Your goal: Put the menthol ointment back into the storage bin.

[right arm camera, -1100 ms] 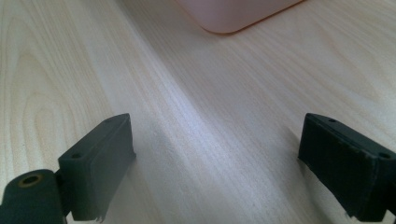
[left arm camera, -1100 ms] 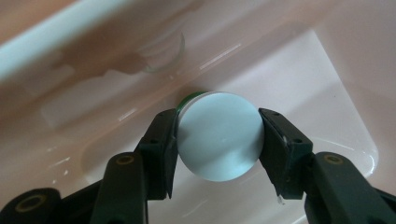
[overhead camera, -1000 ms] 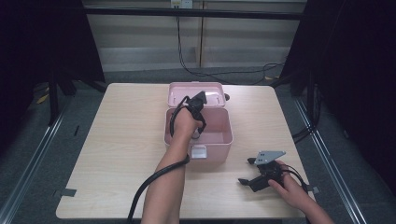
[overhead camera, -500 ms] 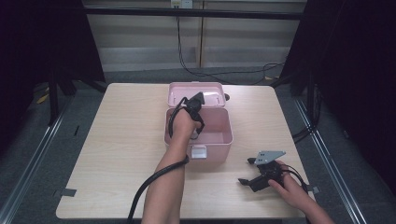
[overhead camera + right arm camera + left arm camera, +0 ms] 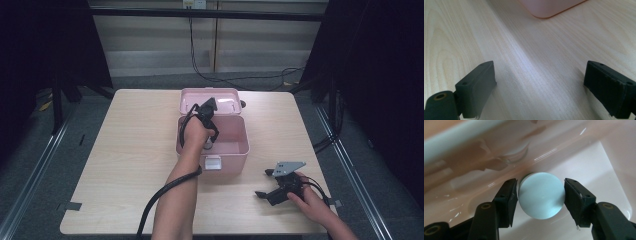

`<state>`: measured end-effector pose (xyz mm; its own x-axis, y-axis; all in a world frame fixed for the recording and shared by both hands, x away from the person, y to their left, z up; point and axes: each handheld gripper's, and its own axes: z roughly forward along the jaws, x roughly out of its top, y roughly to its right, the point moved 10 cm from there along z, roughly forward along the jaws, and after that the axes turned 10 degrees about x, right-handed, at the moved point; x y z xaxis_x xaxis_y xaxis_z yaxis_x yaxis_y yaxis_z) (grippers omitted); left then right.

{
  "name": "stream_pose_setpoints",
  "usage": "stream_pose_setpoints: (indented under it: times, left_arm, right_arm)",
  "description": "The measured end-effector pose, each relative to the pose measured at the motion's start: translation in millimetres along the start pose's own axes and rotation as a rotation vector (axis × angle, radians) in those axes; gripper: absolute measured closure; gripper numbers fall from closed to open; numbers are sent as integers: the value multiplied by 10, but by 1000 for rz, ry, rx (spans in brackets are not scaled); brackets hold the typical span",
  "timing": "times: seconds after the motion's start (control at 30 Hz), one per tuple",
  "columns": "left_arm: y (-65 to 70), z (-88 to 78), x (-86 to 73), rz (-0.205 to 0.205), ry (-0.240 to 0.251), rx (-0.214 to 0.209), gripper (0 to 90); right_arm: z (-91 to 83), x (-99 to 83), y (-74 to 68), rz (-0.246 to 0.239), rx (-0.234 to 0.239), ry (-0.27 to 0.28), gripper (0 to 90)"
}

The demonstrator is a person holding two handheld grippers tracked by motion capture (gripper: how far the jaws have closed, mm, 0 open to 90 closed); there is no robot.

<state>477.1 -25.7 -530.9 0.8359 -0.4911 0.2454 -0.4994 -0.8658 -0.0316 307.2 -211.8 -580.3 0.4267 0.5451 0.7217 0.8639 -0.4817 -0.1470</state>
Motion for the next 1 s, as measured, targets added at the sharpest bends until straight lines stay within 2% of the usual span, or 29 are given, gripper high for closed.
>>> stream_pose_setpoints:
  times: [0.27, 0.67, 0.87, 1.0]
  left_arm:
    - [-6, -53, -33, -20, -10, -14, 388]
    - [-9, -152, -98, 1, -35, -17, 343]
    - [-8, -222, -118, -13, -53, -23, 315]
    - [-6, -276, -135, -7, -62, -27, 297]
  right_arm:
    - [0, 0, -1, 2, 0, 0, 96]
    - [0, 0, 0, 0, 0, 0, 96]
    - [-1, -1, -1, 0, 1, -1, 96]
    - [-1, -1, -1, 0, 1, -2, 96]
